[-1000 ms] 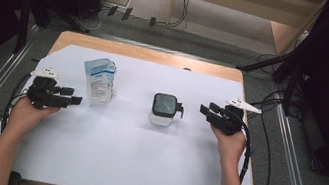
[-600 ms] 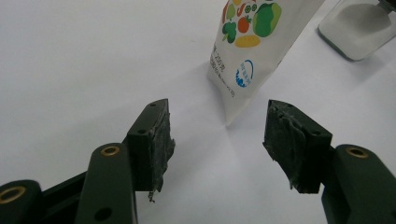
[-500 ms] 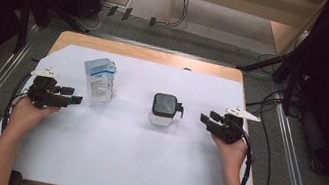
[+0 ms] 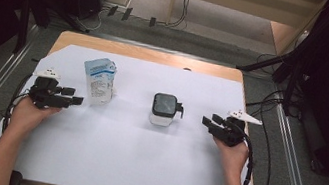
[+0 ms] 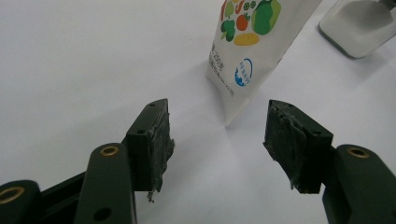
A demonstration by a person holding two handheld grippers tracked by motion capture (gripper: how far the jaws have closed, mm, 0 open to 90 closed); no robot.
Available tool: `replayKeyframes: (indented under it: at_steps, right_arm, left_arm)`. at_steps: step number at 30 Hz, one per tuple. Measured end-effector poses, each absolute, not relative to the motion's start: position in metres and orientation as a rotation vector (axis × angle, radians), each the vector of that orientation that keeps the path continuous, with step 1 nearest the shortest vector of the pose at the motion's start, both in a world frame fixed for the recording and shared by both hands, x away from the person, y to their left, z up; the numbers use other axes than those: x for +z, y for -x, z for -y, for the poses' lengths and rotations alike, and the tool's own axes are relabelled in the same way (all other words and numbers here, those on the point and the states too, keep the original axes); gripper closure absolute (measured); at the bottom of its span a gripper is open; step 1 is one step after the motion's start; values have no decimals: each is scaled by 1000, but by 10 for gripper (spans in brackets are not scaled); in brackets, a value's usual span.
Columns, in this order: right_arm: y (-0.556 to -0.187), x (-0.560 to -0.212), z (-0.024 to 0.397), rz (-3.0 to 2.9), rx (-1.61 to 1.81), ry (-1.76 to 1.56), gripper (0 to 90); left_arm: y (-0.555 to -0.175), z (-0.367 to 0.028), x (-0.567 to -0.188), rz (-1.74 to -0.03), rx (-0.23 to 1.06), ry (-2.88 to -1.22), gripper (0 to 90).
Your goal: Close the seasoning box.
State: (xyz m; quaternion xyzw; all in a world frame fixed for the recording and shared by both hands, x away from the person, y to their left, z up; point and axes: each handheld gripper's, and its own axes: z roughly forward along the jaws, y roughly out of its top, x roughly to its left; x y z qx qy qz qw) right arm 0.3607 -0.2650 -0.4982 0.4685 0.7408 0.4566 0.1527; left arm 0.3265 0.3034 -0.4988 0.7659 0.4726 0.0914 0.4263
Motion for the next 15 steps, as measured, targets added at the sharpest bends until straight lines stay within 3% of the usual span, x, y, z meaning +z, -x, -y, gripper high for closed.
replayKeyframes:
  at_steps: [15]
  right_arm:
    - [-361, -498, 263, -2119, 1320, -1330, 507]
  left_arm:
    - [-326, -303, -499, -1175, 240, -1915, 404]
